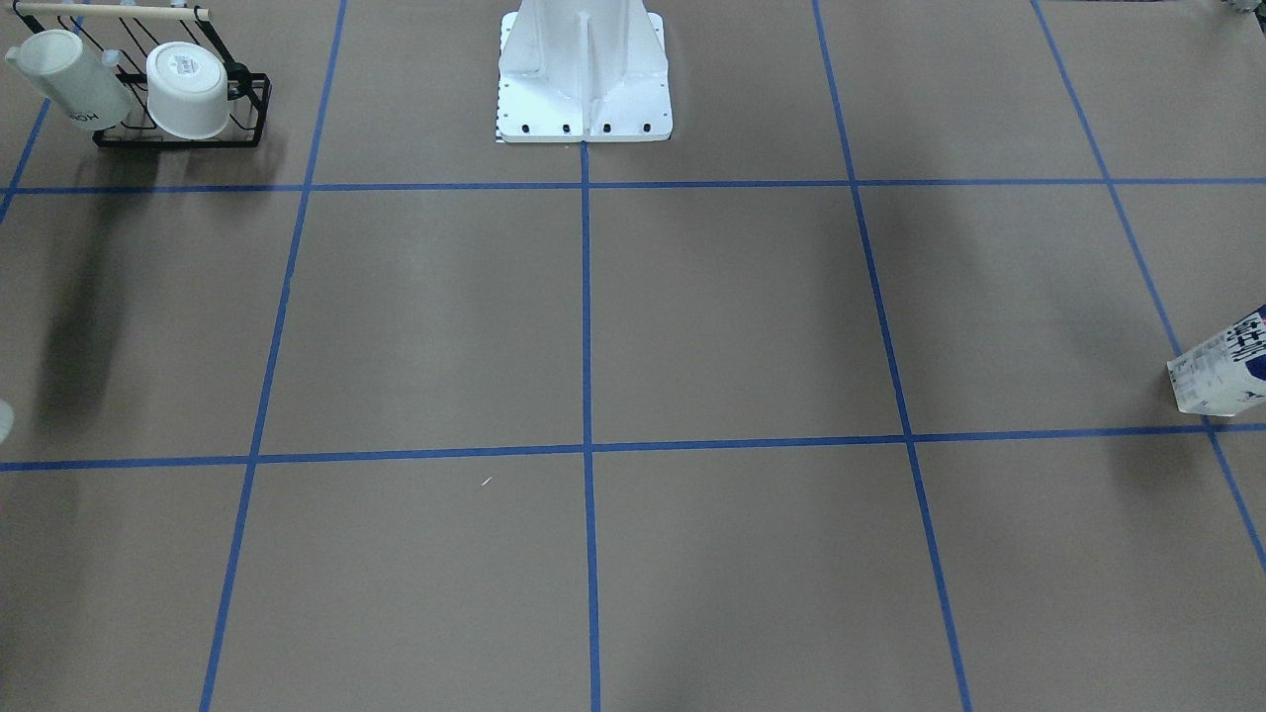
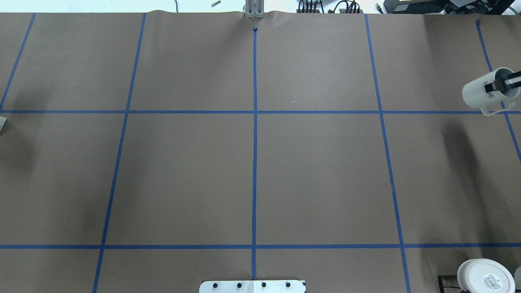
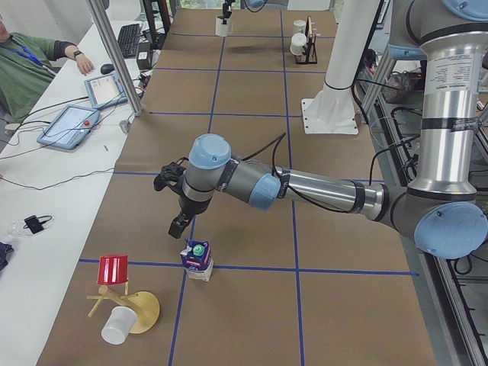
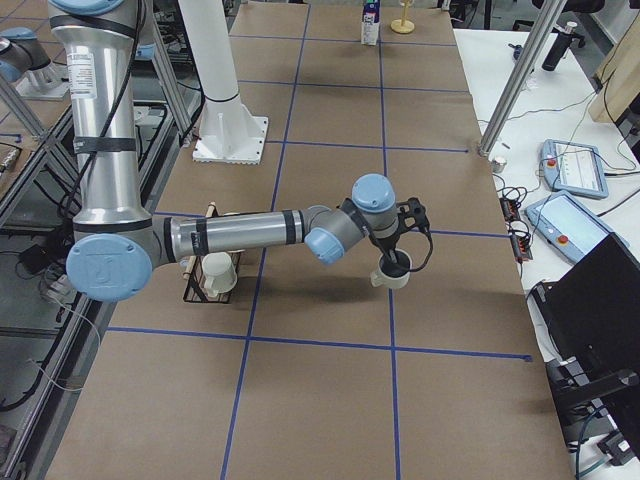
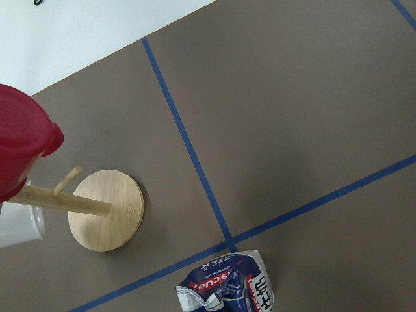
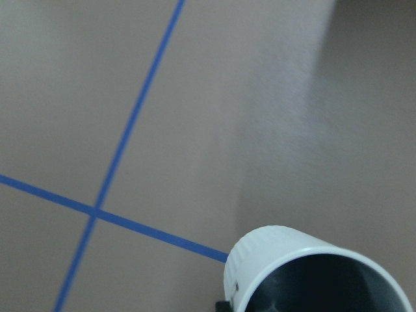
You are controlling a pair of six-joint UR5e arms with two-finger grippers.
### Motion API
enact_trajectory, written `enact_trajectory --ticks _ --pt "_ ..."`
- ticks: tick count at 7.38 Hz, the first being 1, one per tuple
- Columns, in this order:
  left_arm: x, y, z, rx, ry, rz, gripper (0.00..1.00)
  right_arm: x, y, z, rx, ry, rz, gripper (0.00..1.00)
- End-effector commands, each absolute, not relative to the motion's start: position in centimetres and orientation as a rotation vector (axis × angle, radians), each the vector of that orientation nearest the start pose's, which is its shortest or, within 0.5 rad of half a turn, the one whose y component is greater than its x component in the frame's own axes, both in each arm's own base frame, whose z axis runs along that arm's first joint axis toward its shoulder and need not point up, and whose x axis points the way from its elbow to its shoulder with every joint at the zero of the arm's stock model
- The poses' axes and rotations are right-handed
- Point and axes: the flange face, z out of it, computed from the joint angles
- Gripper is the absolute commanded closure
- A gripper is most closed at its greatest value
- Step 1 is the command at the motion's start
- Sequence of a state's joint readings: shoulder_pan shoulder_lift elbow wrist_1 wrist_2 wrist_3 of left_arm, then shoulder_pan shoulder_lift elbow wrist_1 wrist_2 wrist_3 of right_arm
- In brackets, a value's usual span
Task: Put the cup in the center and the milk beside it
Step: 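Carry the white mug with the right gripper toward the table center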
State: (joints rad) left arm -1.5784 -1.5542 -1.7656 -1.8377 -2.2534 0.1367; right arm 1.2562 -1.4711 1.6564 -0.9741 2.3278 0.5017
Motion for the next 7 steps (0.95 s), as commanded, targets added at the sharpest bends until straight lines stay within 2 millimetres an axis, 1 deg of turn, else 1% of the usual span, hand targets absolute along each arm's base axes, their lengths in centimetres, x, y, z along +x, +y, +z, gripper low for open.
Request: enact_trajectory --ticks 1,2,3,4,5,6,7 --pt "-7.4 -50.2 54.6 0.473 0.639 0.27 0.01 -24.4 -56.6 38.0 0.327 -1.043 0.051 1.0" --pt "-7.4 -50.2 54.6 0.467 0.645 0.258 0.01 -31.0 -56.7 33.1 0.316 -0.991 0.102 1.0" --pt "-7.4 -50.4 54.7 0.465 0.645 0.256 0.01 -36.7 -56.4 27.7 0.251 -0.896 0.129 1.0" --pt "-7.4 -50.4 54.7 0.464 0.645 0.255 0.01 -42.4 -54.5 22.1 0.194 -0.791 0.171 1.0" --pt "-7.4 -50.3 54.8 0.463 0.646 0.254 0.01 -47.7 -51.6 18.0 0.154 -0.745 0.24 1.0" --pt "-7.4 -50.4 54.9 0.461 0.646 0.254 0.01 -51.5 -49.2 15.9 0.104 -0.759 0.295 1.0" --pt "-7.4 -50.5 55.0 0.46 0.646 0.253 0.01 -55.2 -48.1 13.6 0.072 -0.753 0.324 1.0"
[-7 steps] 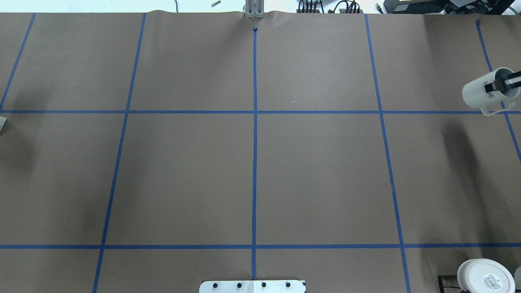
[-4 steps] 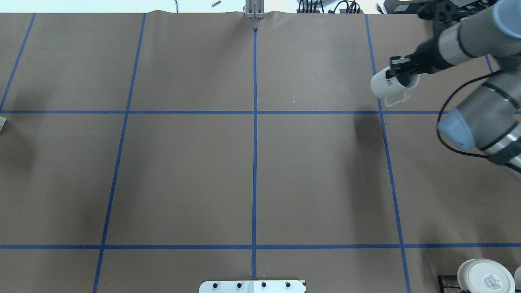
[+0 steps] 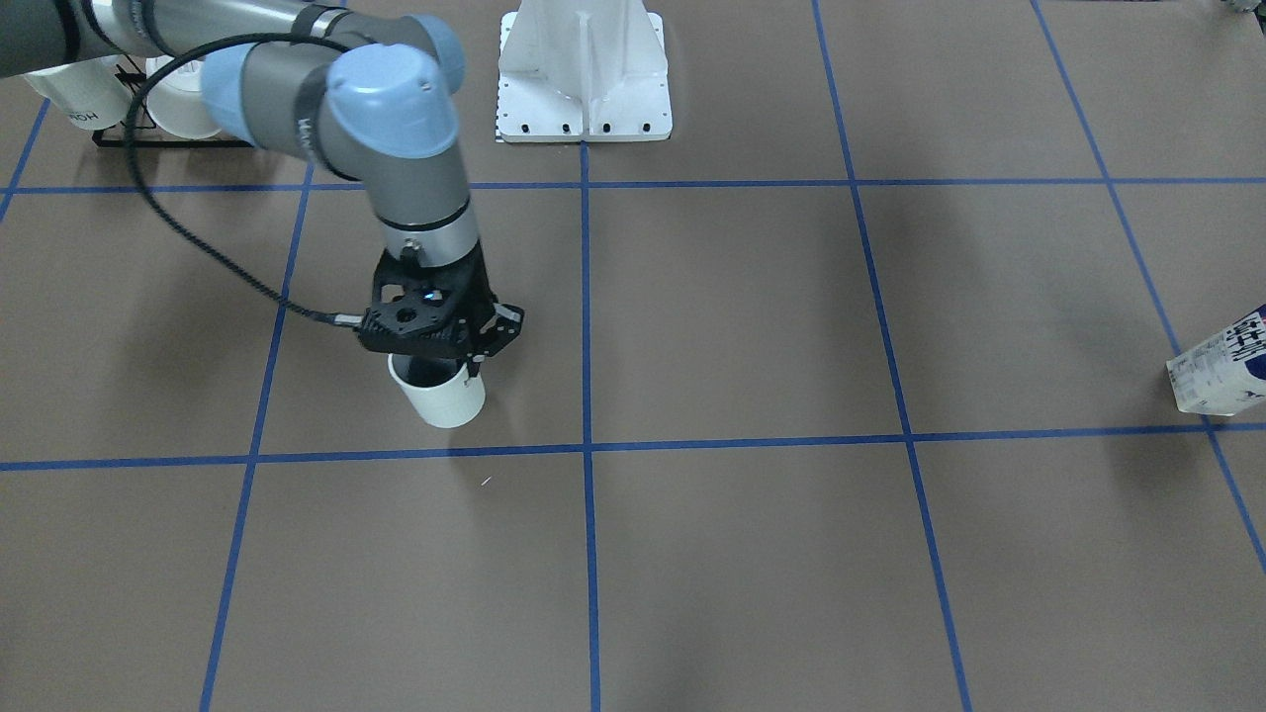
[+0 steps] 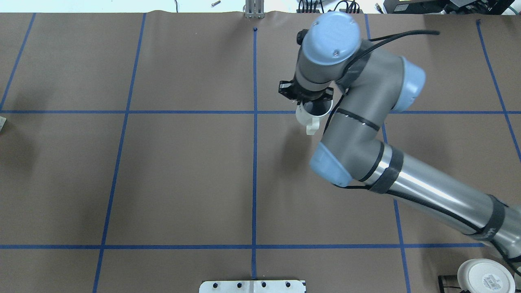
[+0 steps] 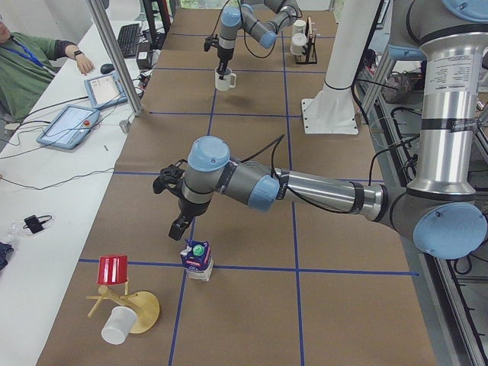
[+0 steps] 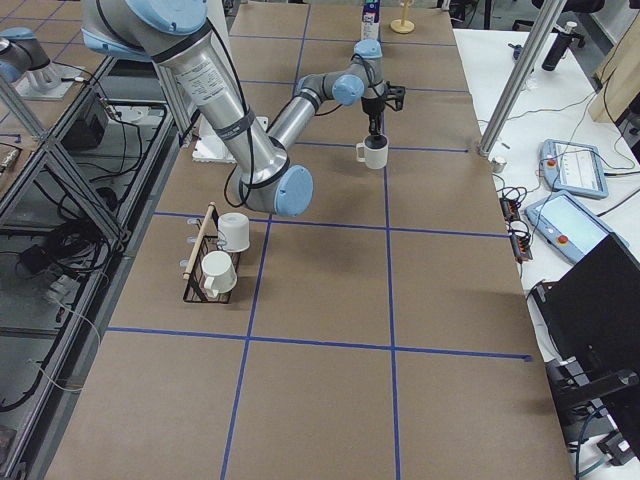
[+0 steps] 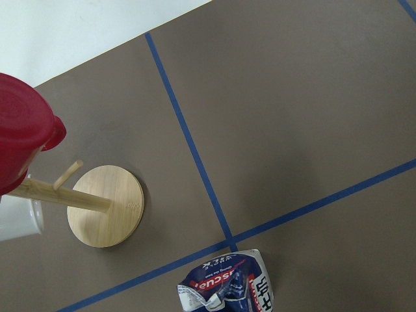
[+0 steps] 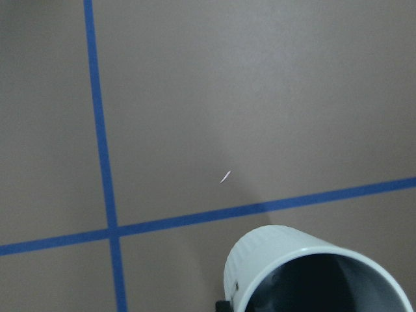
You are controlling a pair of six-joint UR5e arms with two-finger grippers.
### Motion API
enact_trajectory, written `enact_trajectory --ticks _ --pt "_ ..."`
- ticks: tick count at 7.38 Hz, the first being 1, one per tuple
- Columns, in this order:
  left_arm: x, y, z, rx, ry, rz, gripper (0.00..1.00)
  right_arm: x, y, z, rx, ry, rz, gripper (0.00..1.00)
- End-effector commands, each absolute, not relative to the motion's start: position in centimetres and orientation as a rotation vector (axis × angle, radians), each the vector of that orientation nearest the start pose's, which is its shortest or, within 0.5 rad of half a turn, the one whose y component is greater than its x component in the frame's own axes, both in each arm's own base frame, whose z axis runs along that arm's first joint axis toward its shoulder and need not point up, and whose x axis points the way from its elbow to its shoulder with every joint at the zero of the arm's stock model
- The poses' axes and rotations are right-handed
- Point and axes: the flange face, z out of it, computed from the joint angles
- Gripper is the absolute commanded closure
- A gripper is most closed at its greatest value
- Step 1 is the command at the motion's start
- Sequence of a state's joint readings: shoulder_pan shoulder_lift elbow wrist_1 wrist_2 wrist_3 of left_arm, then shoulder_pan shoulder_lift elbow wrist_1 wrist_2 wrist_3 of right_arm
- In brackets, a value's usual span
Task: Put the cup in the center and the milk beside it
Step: 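Carry the white mug with the right gripper toward the table center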
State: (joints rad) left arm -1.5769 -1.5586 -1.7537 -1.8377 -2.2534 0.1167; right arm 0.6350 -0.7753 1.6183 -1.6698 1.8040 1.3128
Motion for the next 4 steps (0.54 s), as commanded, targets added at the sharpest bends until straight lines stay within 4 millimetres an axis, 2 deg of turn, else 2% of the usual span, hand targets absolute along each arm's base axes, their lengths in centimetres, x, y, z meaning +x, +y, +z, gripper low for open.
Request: enact_trajectory --ticks 1,2,4 --pt "-7.4 -50.5 55.0 0.46 0.646 0.253 0.01 -59.5 -47.1 11.9 0.028 -0.693 0.325 1.0" --pt "-7.4 -50.5 55.0 0.46 0.646 0.253 0.01 -61.3 -45.7 12.2 0.019 -0.677 0.311 1.0" --pt "-7.4 -50.6 54.9 0.461 0.646 0.254 0.01 -62.3 -44.4 11.3 0.014 -0.685 0.29 1.0"
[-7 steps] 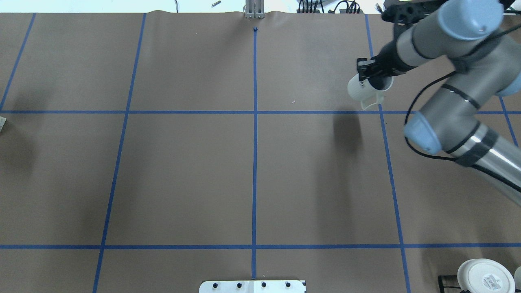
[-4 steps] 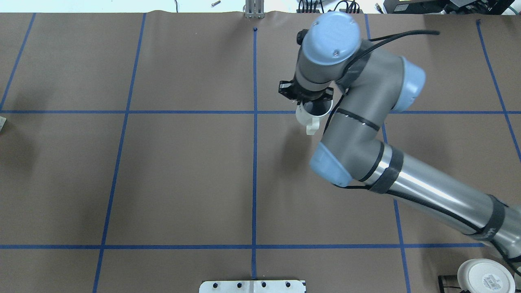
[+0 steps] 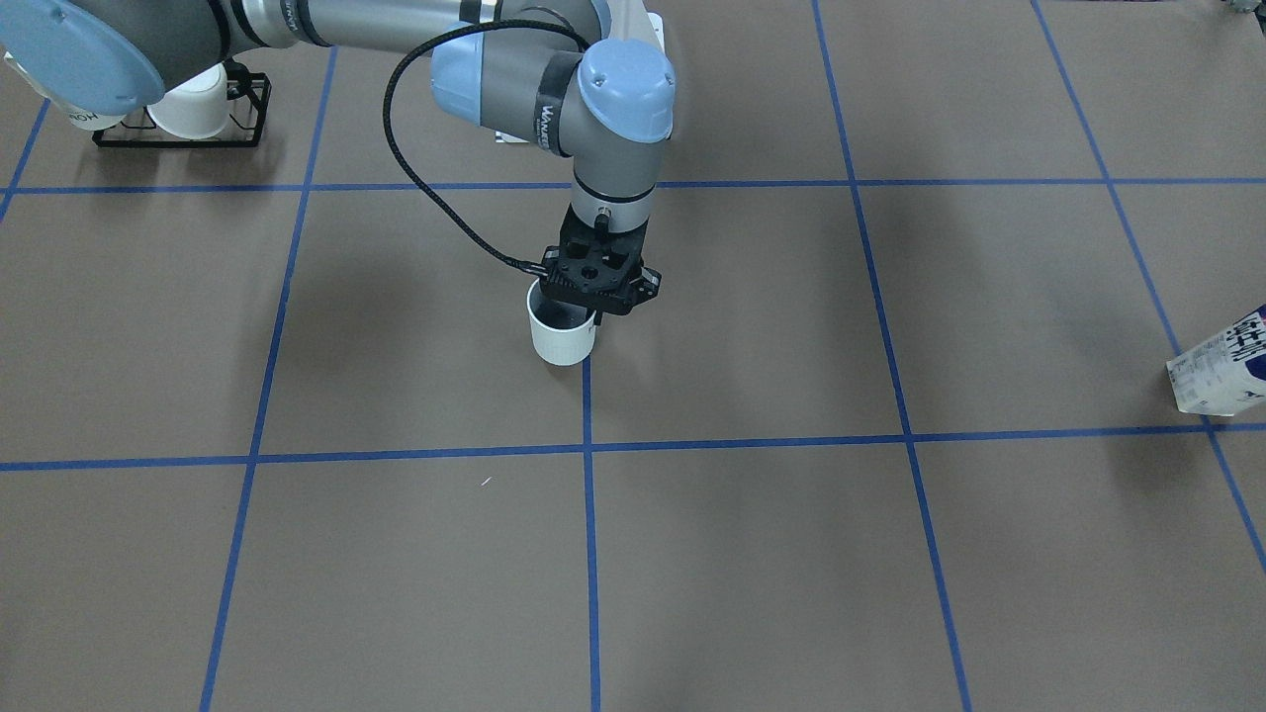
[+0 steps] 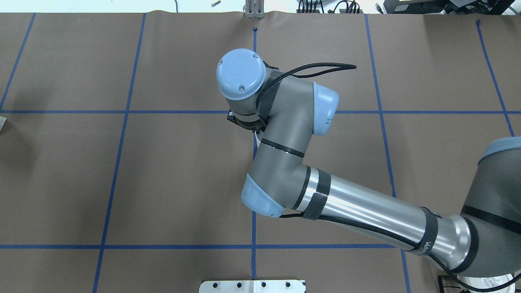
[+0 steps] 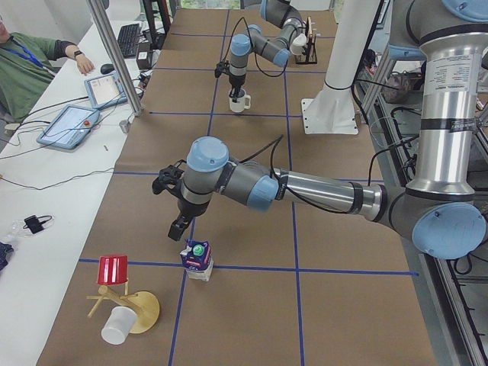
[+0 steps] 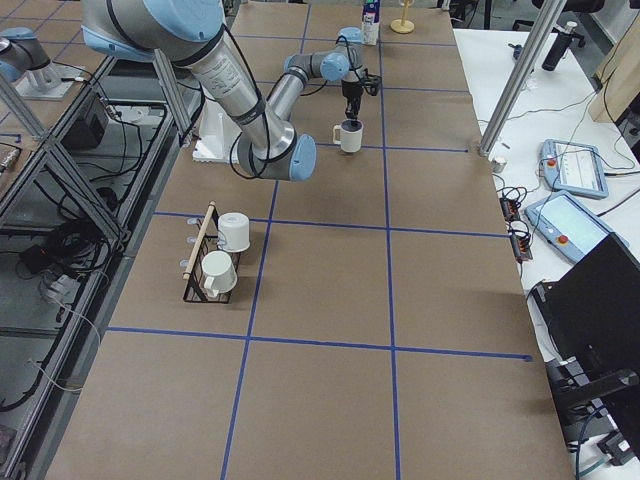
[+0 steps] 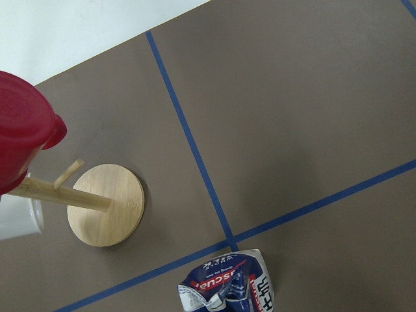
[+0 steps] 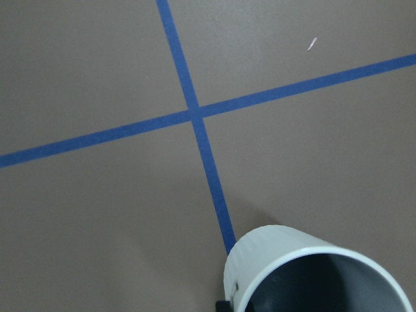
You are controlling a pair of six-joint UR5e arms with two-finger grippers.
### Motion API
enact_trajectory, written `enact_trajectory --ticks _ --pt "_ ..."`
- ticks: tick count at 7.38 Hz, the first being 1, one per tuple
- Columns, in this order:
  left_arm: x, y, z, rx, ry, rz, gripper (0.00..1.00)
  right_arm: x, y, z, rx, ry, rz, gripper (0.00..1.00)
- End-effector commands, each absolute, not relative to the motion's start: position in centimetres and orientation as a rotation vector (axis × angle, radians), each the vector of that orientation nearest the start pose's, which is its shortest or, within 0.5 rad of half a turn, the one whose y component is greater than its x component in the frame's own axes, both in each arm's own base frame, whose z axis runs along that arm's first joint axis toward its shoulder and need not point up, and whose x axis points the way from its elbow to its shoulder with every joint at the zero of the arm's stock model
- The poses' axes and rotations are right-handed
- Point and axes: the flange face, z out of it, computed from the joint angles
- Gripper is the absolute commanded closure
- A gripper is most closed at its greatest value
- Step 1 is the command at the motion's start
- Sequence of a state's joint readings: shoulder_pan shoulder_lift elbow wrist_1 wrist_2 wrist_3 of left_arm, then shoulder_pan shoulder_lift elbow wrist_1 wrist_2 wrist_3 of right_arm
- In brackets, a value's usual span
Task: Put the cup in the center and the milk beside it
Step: 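Carry the white mug with the right gripper toward the table center, then lower the mug onto the center grid crossing, open and withdraw right gripper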
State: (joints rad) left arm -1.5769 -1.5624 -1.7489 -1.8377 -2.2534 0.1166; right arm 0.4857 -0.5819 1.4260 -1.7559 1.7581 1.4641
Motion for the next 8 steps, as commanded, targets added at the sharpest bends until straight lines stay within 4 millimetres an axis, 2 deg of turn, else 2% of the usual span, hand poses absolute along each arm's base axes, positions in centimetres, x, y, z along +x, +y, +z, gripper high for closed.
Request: enact_trajectory --ticks 1,2,3,5,6,7,8 --pt "-7.4 -50.6 54.9 0.461 0.646 0.254 0.01 -62.7 -43.9 10.8 0.006 -0.698 0.302 1.0" --pt "-7.4 -50.6 55.0 0.46 0.646 0.253 0.01 -62.7 -43.6 9.8 0.007 -0.714 0.304 0.96" --pt "-7.4 -50.6 55.0 0.46 0.644 0.253 0.01 -63.0 -43.2 9.8 0.004 -0.714 0.295 0.8" --pt "-7.4 -50.6 55.3 0.453 0.646 0.252 0.01 -63.5 -42.9 11.5 0.013 -0.711 0.287 0.58" --pt "-7.4 -50.6 55.4 0.453 0.646 0.252 0.01 -63.1 -43.1 11.2 0.038 -0.712 0.288 0.47" --pt "-7.4 -50.6 55.5 0.45 0.647 0.251 0.01 -61.2 -44.6 9.2 0.059 -0.744 0.31 0.38" --pt "-7.4 -50.7 55.9 0.443 0.647 0.25 0.01 -57.8 -46.5 7.4 0.085 -0.772 0.34 0.09"
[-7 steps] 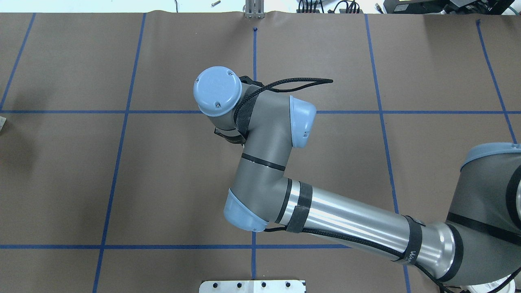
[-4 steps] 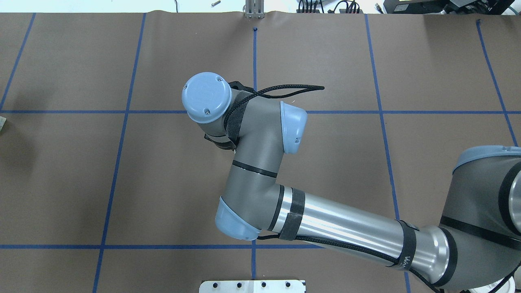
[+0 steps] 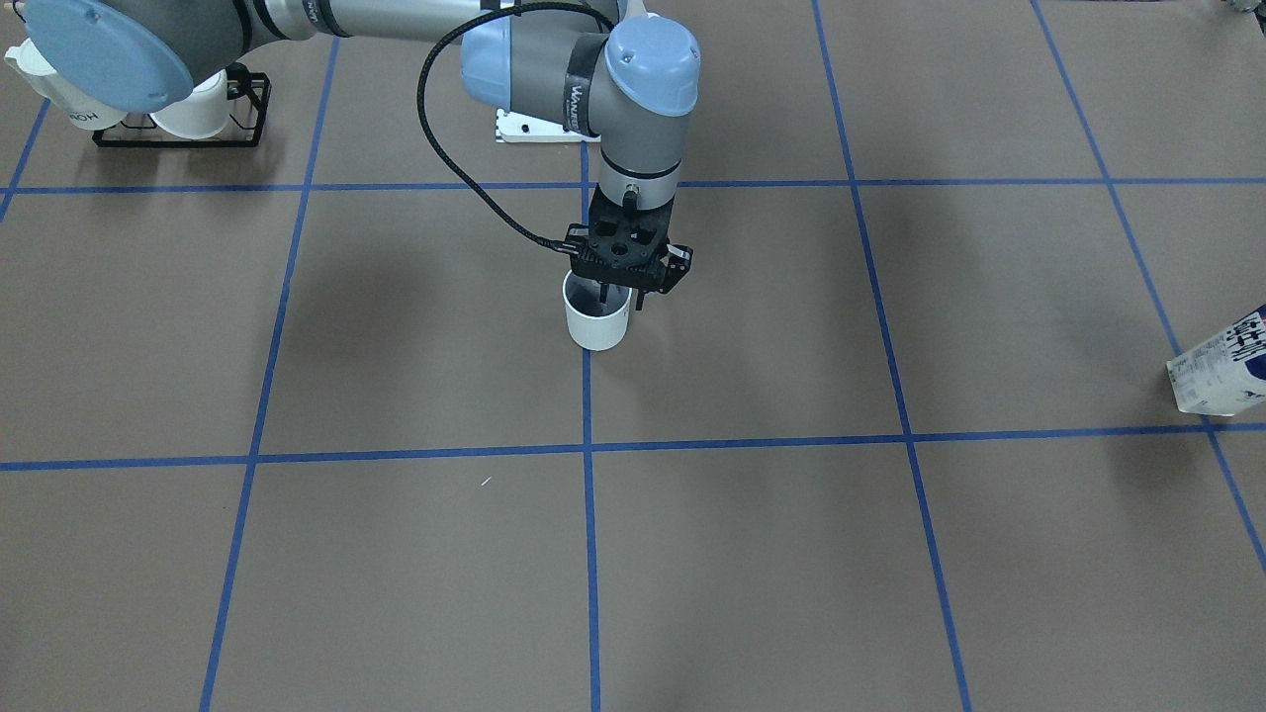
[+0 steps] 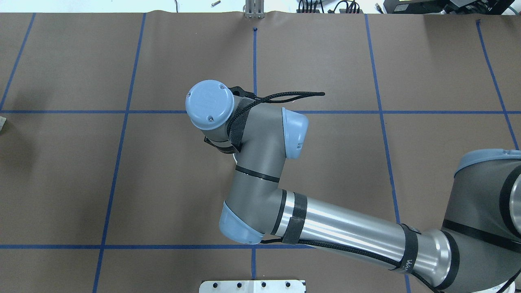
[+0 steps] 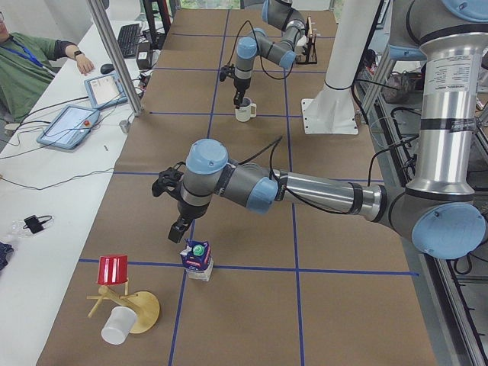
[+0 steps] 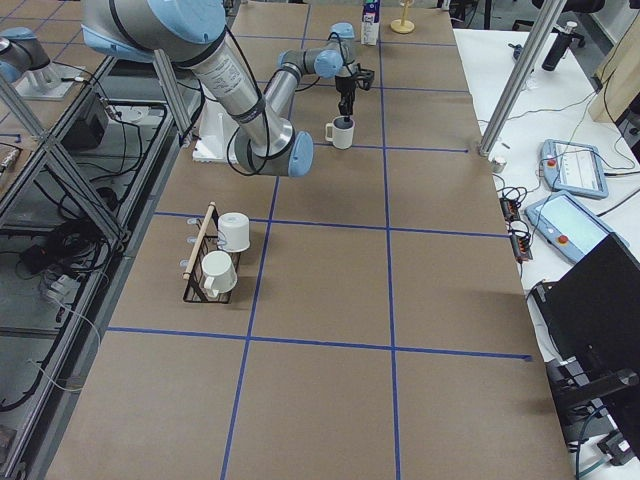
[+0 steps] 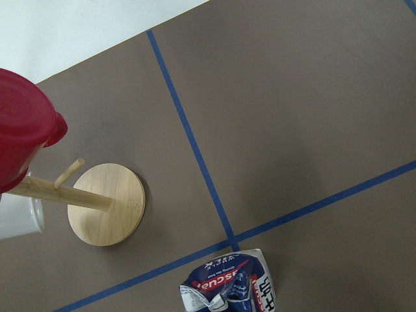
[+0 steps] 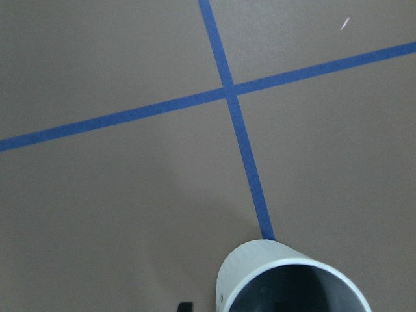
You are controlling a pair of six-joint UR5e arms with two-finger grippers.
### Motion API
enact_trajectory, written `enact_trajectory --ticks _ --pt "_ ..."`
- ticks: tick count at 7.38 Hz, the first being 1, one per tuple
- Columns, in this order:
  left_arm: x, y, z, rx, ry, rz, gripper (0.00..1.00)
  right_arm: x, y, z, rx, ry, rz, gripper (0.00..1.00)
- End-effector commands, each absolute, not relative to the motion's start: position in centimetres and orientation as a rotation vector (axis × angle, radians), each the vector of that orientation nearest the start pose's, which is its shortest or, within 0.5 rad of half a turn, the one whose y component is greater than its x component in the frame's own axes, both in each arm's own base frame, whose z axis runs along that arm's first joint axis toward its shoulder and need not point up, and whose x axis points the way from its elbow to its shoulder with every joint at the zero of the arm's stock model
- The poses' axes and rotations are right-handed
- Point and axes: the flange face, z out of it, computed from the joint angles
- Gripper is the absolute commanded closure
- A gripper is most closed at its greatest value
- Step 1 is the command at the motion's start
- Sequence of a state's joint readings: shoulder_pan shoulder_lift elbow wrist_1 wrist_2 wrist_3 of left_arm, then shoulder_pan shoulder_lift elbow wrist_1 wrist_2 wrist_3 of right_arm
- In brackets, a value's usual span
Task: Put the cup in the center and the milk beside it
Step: 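Lower the mug onto the center grid crossing, open and withdraw right gripper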
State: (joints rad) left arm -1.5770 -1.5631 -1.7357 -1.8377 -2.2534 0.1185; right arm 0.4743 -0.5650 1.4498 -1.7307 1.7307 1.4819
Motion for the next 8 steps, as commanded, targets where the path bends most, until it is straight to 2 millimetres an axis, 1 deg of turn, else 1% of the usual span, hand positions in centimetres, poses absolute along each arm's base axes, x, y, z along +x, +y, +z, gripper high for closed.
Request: enact_trajectory --ticks 1,2,3,4,5,6,7,8 --pt "-7.4 -50.6 56.0 0.442 0.647 0.25 0.01 -53.8 -49.1 6.2 0.123 -0.77 0.334 0.0" --pt "-7.4 -50.3 56.3 0.437 0.647 0.25 0.01 -49.5 -52.9 6.7 0.123 -0.77 0.303 0.0" --pt "-7.4 -50.3 56.3 0.436 0.648 0.247 0.01 -44.4 -57.3 9.6 0.102 -0.762 0.266 0.0" --pt "-7.4 -50.3 55.9 0.447 0.646 0.254 0.01 -39.0 -60.4 15.0 0.101 -0.731 0.207 0.0" --pt "-7.3 -50.3 55.1 0.498 0.642 0.27 0.01 -32.8 -62.4 20.6 0.128 -0.691 0.141 0.0" --pt "-7.0 -50.3 55.1 0.51 0.674 0.277 0.01 -25.8 -63.9 26.1 0.125 -0.684 0.076 0.0" --pt "-6.9 -50.4 54.8 0.502 0.694 0.244 0.01 -20.0 -63.7 31.8 0.128 -0.66 0.004 0.0" --pt "-6.9 -50.4 54.2 0.502 0.708 0.219 0.01 -14.8 -62.9 37.5 0.111 -0.649 -0.06 0.0"
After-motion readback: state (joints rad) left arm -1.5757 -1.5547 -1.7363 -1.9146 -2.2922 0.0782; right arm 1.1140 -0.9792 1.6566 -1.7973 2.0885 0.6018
